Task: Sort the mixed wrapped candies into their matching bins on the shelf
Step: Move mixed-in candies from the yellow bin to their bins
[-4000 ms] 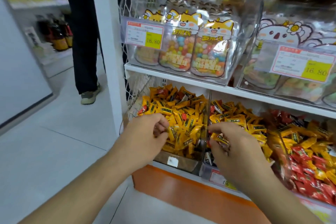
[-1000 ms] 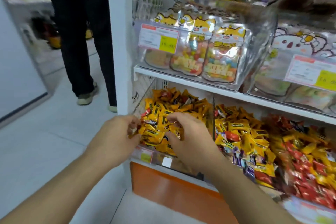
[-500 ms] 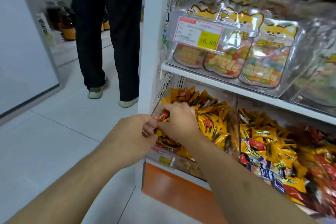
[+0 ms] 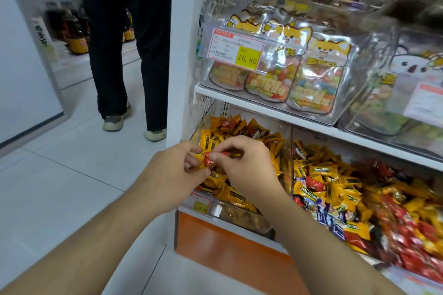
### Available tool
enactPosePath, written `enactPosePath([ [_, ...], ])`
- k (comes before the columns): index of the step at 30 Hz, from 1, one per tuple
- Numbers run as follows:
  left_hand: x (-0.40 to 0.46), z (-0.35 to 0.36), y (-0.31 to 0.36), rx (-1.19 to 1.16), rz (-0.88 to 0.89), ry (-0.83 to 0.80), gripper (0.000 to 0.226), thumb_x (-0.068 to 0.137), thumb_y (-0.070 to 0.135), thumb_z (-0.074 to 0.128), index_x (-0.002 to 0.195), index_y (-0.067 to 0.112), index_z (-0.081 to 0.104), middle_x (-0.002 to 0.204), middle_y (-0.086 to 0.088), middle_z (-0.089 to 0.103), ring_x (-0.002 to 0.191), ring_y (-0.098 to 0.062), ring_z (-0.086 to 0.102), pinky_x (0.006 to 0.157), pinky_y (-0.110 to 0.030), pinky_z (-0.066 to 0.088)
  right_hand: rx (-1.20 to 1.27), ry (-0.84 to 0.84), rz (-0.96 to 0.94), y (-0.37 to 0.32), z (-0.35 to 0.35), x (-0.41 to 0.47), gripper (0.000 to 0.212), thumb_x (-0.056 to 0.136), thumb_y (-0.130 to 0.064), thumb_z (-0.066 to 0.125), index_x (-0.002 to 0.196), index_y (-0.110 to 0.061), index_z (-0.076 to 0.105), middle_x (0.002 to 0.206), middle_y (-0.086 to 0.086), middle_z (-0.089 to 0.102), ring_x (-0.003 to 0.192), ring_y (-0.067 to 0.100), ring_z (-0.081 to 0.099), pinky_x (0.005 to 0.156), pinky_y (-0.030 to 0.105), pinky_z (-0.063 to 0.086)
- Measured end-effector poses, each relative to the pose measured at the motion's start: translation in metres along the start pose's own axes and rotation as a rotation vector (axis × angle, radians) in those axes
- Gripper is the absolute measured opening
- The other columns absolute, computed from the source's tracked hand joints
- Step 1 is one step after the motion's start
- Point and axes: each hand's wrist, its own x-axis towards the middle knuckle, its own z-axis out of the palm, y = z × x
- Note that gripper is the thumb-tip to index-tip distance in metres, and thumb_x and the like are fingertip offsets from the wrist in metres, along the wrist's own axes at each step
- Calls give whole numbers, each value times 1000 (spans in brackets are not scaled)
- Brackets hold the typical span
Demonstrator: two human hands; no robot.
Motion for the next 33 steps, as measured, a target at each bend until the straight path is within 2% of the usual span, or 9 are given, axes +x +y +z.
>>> enactPosePath([
  [4, -3, 16, 27, -179, 77, -81, 28, 87, 41, 79, 113, 43, 69, 104, 16, 75, 94, 1, 71, 85, -28, 61, 143, -4, 41, -7, -38, -33, 10, 89, -21, 81, 87, -30, 77, 86, -10, 70, 73, 3, 65, 61, 20, 52],
  [8, -9, 45, 57, -258, 109, -108, 21, 82, 30, 86, 100, 32, 76, 90, 12, 78, 83, -2, 74, 80, -30, 63, 200, -34, 71, 10, -80, -55, 27, 88, -15, 81, 107, -34, 74, 97, -13, 72, 92, 4, 69, 76, 19, 56],
  [11, -12, 71, 80, -289, 132, -151, 24, 81, 25, 87, 102, 26, 76, 87, 8, 78, 80, -7, 76, 79, -34, 64, 162, -22, 118, 26, -108, -68, 26, 88, -14, 81, 103, -34, 73, 95, -13, 72, 91, 6, 70, 79, 26, 59],
  [17, -28, 129, 125, -287, 179, -286, 40, 85, 13, 83, 116, 32, 67, 97, 14, 77, 87, -2, 73, 83, -30, 62, 77, 99, 206, 63, -170, -100, 19, 86, -18, 82, 91, -31, 69, 82, -2, 62, 76, 16, 59, 68, 26, 55],
  [20, -31, 150, 138, -272, 218, -306, 37, 90, 14, 77, 118, 34, 64, 101, 14, 75, 91, 2, 71, 82, -22, 59, 67, 195, 219, 79, -209, -113, 19, 86, -16, 83, 94, -26, 70, 81, -2, 60, 71, 9, 54, 63, 22, 51],
  [26, -37, 163, 147, -152, 273, -235, 26, 95, 18, 71, 109, 39, 65, 98, 18, 73, 90, 5, 69, 77, -20, 58, -212, 520, 370, 121, -267, -132, 18, 90, -26, 79, 102, -33, 67, 88, -10, 70, 75, 12, 66, 58, 21, 52],
  [28, -37, 162, 143, -96, 285, -228, 29, 95, 17, 70, 108, 42, 64, 97, 23, 72, 90, 6, 68, 76, -23, 59, -250, 469, 408, 129, -270, -132, 25, 92, -25, 77, 113, -34, 65, 98, -17, 71, 77, 5, 67, 49, 10, 45],
  [30, -37, 158, 139, -63, 291, -223, 31, 94, 16, 71, 108, 42, 65, 96, 26, 71, 91, 5, 68, 77, -25, 59, -295, 378, 400, 130, -268, -130, 37, 93, -26, 75, 126, -35, 62, 116, -21, 68, 83, -10, 65, 54, 5, 43],
  [33, -36, 149, 132, -52, 290, -201, 31, 94, 13, 71, 110, 40, 66, 97, 20, 72, 91, 4, 68, 74, -14, 56, -312, 342, 362, 121, -261, -125, 42, 96, -22, 71, 135, -31, 60, 125, -19, 66, 83, -23, 56, 58, 1, 41],
])
